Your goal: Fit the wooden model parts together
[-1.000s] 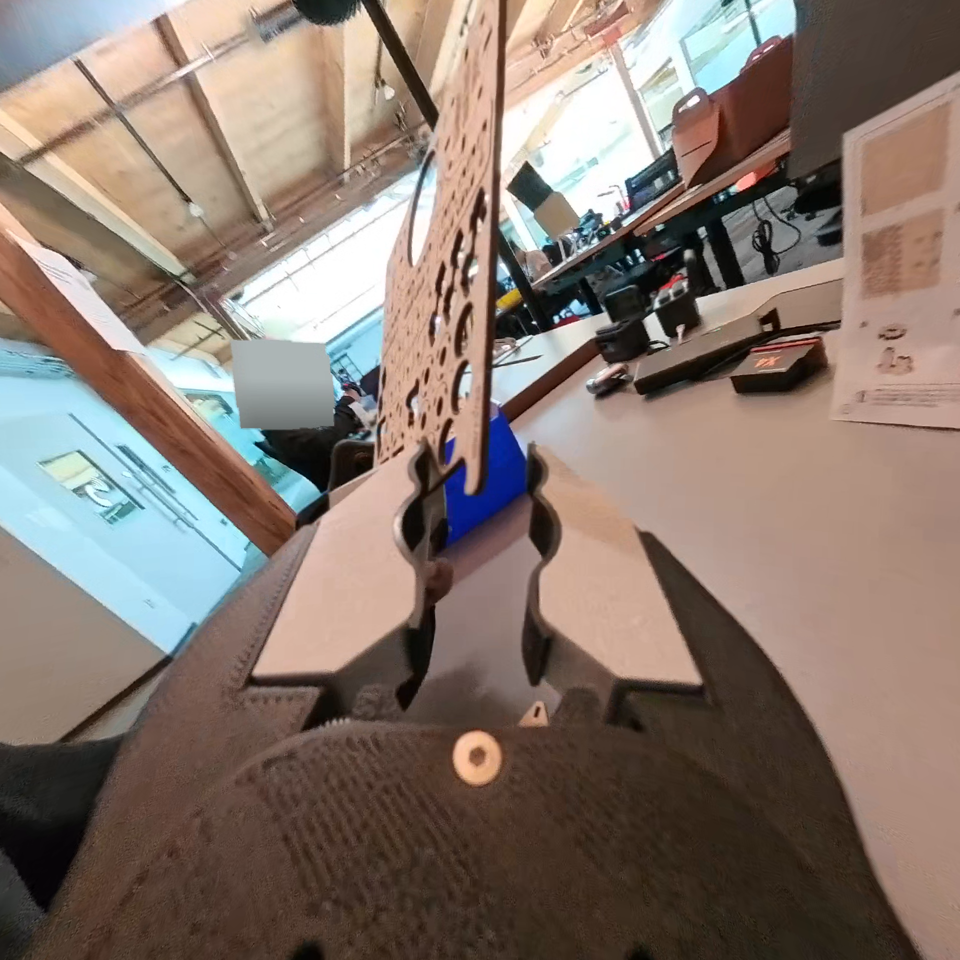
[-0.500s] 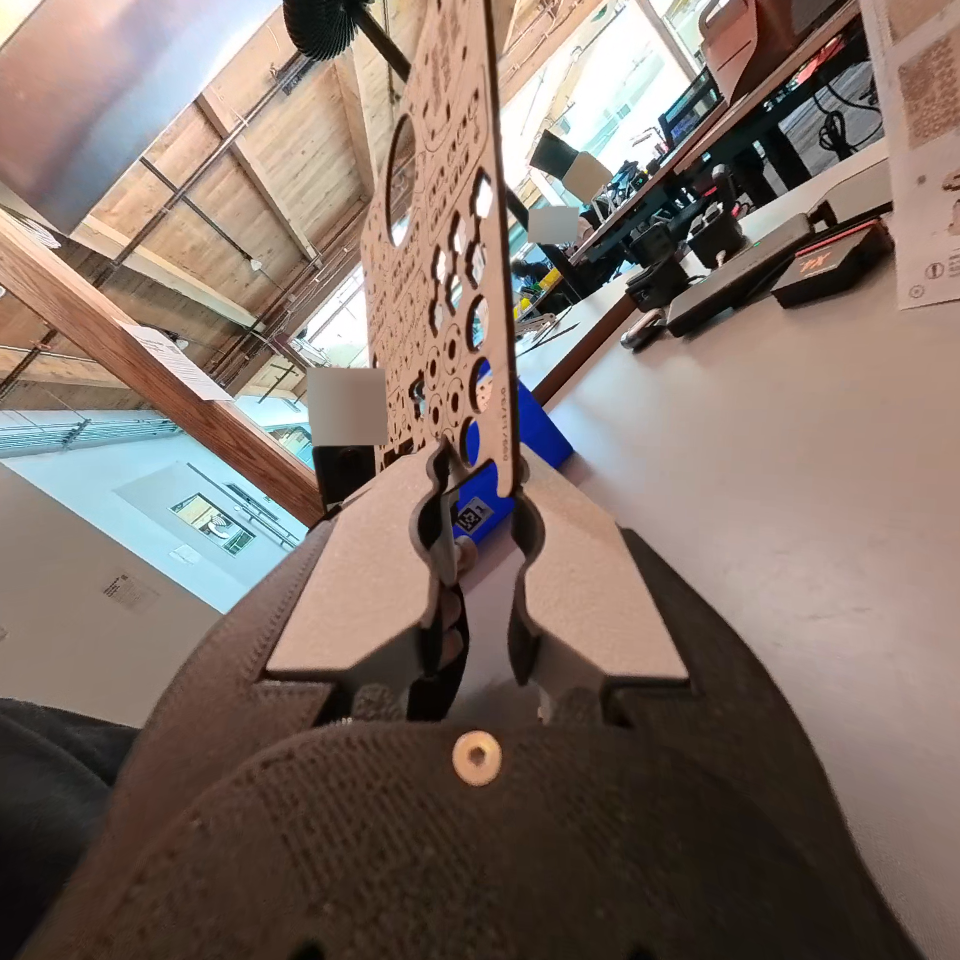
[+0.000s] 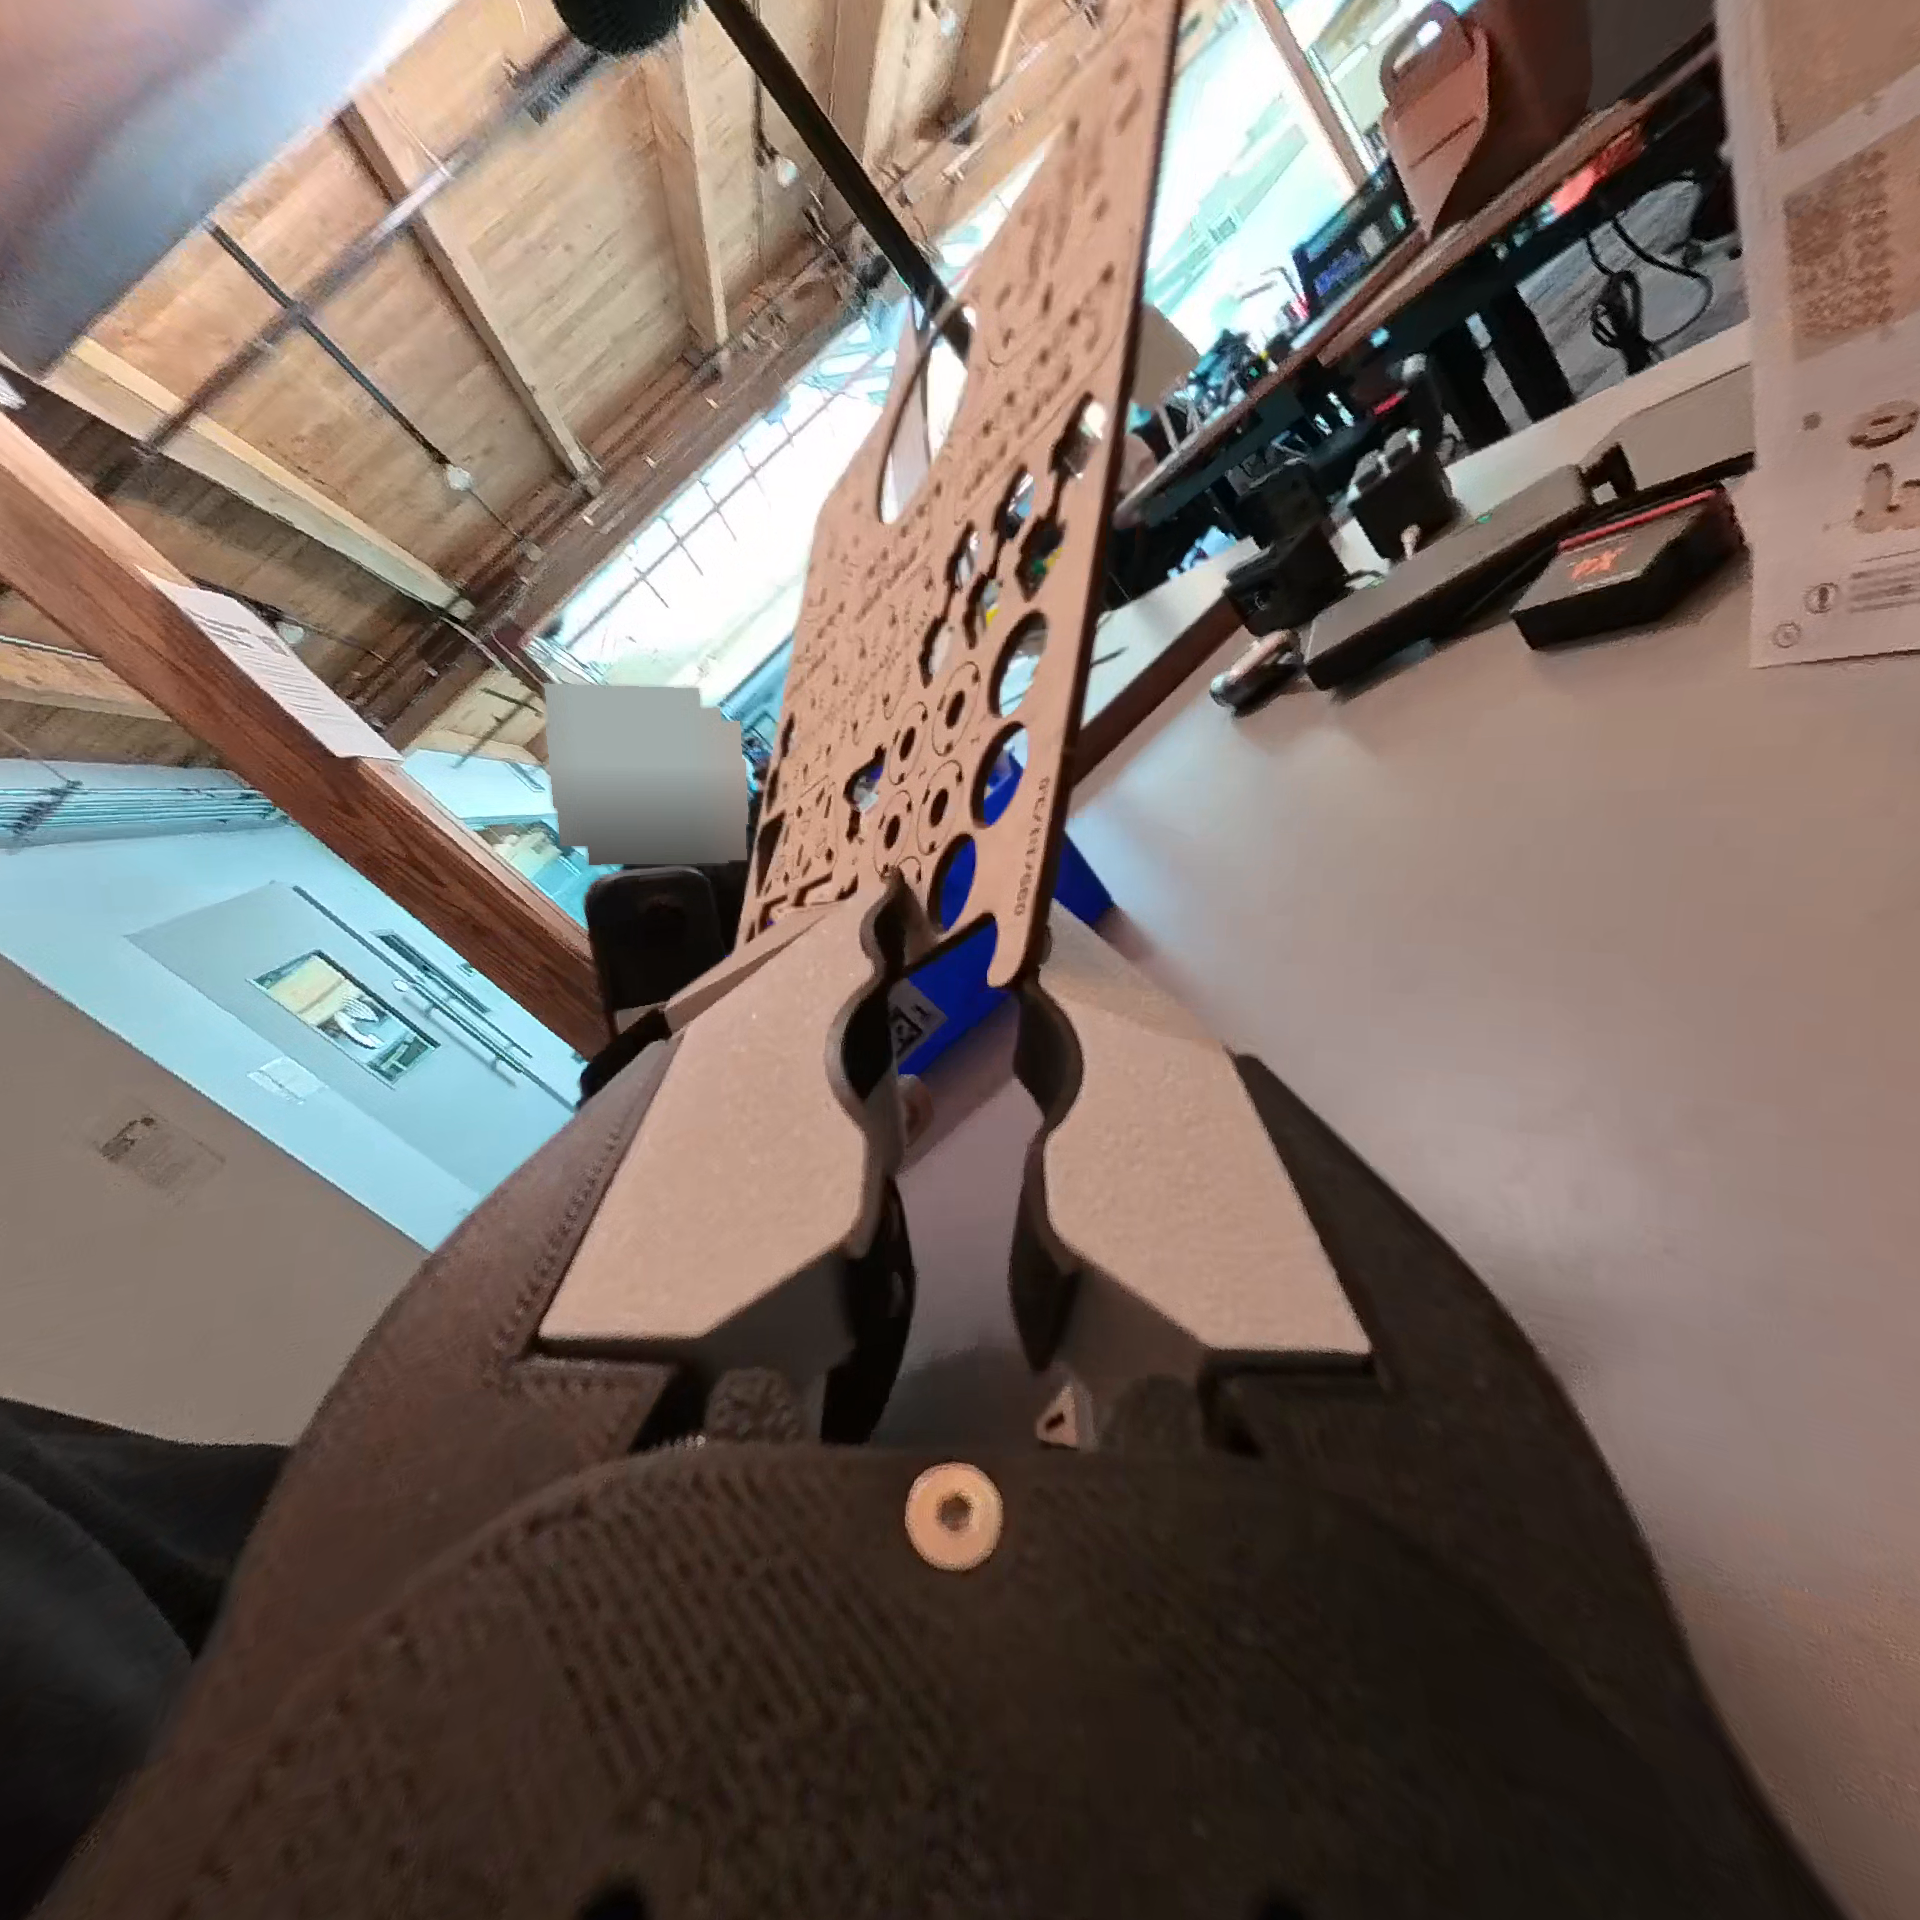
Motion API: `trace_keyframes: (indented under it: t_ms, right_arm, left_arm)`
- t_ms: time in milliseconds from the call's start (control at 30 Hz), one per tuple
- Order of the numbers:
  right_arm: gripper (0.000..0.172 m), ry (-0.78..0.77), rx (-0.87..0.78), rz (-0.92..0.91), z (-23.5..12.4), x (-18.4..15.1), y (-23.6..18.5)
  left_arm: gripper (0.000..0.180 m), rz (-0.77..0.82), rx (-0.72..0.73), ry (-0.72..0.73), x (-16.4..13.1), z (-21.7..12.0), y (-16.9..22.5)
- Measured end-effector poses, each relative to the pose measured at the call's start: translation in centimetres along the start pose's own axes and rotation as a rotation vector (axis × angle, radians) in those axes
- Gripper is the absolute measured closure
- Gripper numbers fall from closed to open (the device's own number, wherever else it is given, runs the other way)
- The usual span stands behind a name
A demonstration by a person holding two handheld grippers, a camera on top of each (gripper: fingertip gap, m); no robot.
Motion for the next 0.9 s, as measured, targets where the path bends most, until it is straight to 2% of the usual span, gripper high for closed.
trace_keyframes:
  t_ms: [133, 233, 333, 433, 533, 700, 833, 900]
  right_arm:
    - [0.151, -0.072, 0.061, 0.095, 0.0, -0.5, 0.4]
    - [0.108, -0.120, 0.054, 0.136, -0.2, -0.7, 0.7]
    - [0.100, -0.104, 0.059, 0.120, -0.1, -0.6, 0.3]
    - [0.120, -0.098, 0.071, 0.112, 0.0, -0.9, 0.0]
    - [0.151, -0.052, 0.128, 0.141, -0.5, -0.5, -0.5]
    - [0.168, -0.028, 0.200, 0.163, -1.0, -0.2, -1.2]
    - [0.168, -0.025, 0.231, 0.196, -1.2, -0.1, -1.3]
    - [0.169, -0.022, 0.222, 0.190, -1.3, -0.1, -1.3]
  left_arm:
    - [0.179, -0.014, -0.024, 0.033, 0.3, -0.4, -0.2]
    - [0.179, 0.061, -0.018, 0.004, 0.9, -0.6, 0.1]
    - [0.179, 0.044, -0.046, -0.010, 0.4, -0.3, 0.3]
    - [0.179, 0.033, -0.073, -0.019, 0.0, 0.1, 0.6]
    - [0.179, 0.032, -0.079, -0.028, -0.2, 0.2, 0.7]
    - [0.178, 0.018, -0.092, -0.022, -0.3, 0.3, 0.9]
    - [0.177, 0.107, -0.047, -0.058, -0.4, 0.6, 1.3]
    - [0.176, 0.102, -0.042, -0.059, -0.5, 0.6, 1.3]
Point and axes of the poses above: each gripper's, where its closed fingertips meet, z out along the fingers, x out of its top, y = z × x across the jaws, the point moved 1 cm from there along -z, back along the fingers, and after that the axes turned 15 degrees about -x, right-handed, at the moved point
